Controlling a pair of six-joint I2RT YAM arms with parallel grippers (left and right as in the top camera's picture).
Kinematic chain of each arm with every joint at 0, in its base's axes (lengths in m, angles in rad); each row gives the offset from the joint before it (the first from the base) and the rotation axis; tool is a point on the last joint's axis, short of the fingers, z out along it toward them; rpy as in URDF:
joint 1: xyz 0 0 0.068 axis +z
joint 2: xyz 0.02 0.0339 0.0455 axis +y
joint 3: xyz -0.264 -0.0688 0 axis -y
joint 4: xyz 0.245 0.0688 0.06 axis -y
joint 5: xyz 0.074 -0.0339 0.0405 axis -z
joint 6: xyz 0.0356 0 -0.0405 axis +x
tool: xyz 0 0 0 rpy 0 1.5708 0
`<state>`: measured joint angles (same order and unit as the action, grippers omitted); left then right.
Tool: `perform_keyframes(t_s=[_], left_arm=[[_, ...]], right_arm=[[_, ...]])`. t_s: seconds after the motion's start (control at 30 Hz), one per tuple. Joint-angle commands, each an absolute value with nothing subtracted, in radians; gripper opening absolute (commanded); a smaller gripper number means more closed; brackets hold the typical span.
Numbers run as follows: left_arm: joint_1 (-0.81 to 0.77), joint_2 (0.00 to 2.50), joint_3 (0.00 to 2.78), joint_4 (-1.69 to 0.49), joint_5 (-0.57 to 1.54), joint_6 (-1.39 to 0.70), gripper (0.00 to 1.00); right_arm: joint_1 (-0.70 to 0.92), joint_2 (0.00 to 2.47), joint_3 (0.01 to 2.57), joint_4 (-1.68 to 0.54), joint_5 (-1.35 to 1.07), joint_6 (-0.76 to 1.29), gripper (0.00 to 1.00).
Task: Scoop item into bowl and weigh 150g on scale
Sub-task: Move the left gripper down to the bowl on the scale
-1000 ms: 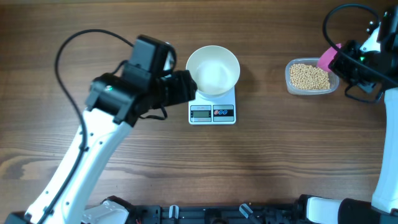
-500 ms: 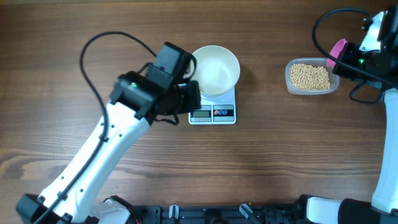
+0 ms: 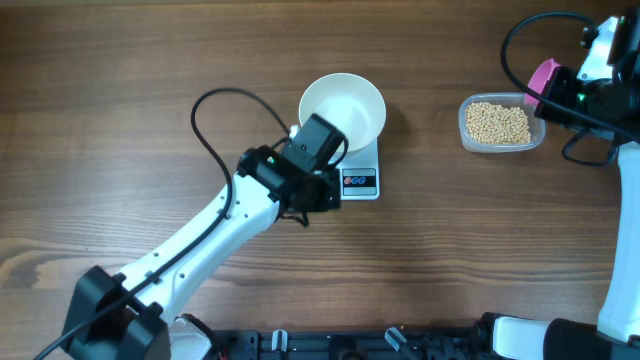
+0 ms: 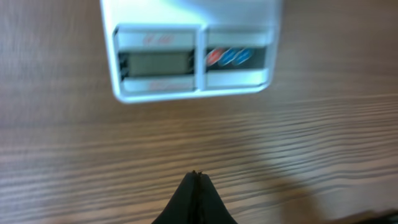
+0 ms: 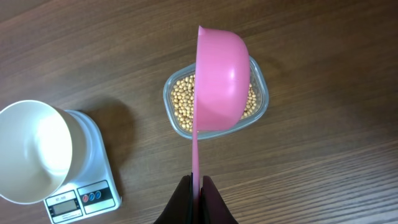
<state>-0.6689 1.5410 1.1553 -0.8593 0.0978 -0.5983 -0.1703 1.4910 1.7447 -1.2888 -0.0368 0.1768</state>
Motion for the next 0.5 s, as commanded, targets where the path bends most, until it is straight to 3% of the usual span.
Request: perform_keyframes(t_s=[0.0,0.47], left_arm=[[-0.642,1.547,1.109,-0.849,0.100,-0.625,0.04],[-0.756,1.636,0.984,-0.464,0.057,-0.625,0.04]], right_arm=[[-0.171,1.521,1.758,-1.284,-0.049,0.157,0.04],[-0.171,1.556,1.758,-1.267,-0.054,0.159,0.04]])
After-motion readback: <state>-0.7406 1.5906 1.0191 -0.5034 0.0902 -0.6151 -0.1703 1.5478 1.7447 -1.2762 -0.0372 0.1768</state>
